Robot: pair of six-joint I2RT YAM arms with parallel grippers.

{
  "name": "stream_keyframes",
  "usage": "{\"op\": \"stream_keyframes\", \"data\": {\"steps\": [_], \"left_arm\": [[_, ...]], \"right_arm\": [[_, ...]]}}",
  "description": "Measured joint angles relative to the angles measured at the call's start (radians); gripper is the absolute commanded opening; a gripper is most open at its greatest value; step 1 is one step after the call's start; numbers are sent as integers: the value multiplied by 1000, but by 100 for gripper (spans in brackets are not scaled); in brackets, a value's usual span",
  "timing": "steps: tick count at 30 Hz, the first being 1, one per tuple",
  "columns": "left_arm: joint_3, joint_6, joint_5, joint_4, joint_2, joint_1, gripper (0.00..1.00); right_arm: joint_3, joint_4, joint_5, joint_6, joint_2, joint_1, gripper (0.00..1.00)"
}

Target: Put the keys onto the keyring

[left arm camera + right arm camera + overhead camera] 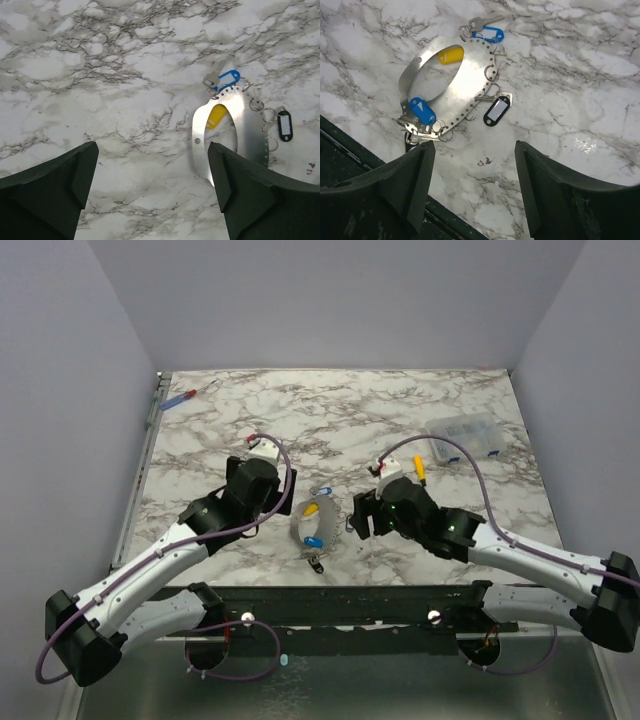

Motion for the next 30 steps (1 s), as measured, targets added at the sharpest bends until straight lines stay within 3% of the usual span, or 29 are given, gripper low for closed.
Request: {"op": "stream_keyframes", "data": {"steps": [8, 16, 30], "left_arm": [[-188, -18, -131, 70, -174, 0, 99], [-301, -27, -153, 190, -343, 0, 99], [-309, -5, -148, 239, -355, 0, 99]], "right_arm": [[124, 51, -1, 199, 316, -5, 69], [179, 132, -64, 317, 494, -35, 67], [142, 332, -208, 383, 670, -110, 62]]}}
